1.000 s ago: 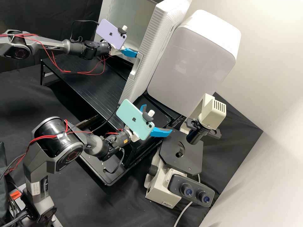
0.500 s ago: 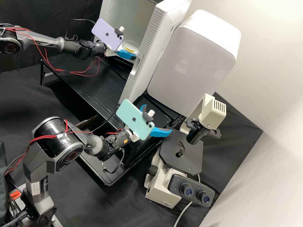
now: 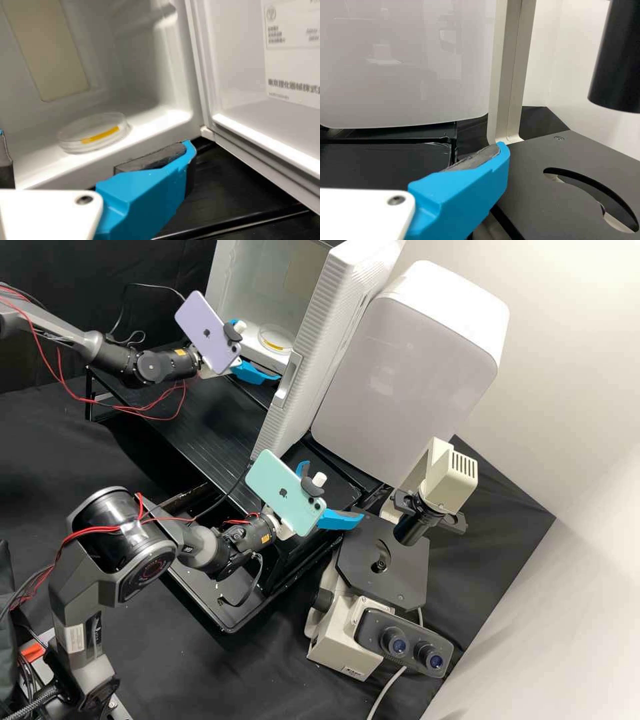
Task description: Place the petri dish in the incubator
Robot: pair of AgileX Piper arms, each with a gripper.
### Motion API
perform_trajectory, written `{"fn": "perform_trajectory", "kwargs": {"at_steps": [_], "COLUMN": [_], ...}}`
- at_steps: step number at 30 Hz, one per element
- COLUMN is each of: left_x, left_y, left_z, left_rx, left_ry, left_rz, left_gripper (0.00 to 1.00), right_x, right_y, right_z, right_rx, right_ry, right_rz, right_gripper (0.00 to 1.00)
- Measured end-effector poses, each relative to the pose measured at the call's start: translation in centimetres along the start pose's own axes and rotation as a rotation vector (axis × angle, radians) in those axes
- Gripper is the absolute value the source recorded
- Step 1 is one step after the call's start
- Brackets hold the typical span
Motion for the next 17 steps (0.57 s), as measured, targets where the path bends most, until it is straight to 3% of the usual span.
{"fn": "perform_trajectory", "kwargs": {"at_steps": [4, 13, 17], "left_x": [-1.4, -4.2, -5.1], "left_y": [-0.2, -1.3, -1.7], "left_z": [-0.5, -1.7, -2.0], "left_rx": [-0.018, -0.106, -0.124], "left_ry": [0.001, -0.026, -0.027], "left_rz": [0.023, 0.014, 0.023], "left_gripper": [1.00, 1.00, 1.00], "right_x": [0.0, 0.0, 0.0], "right_y": [0.0, 0.0, 0.0], "right_z": [0.0, 0.0, 0.0], "right_rx": [0.000, 0.000, 0.000], "right_ry": [0.000, 0.000, 0.000], "right_rz": [0.000, 0.000, 0.000], "right_gripper": [1.00, 1.00, 1.00]}}
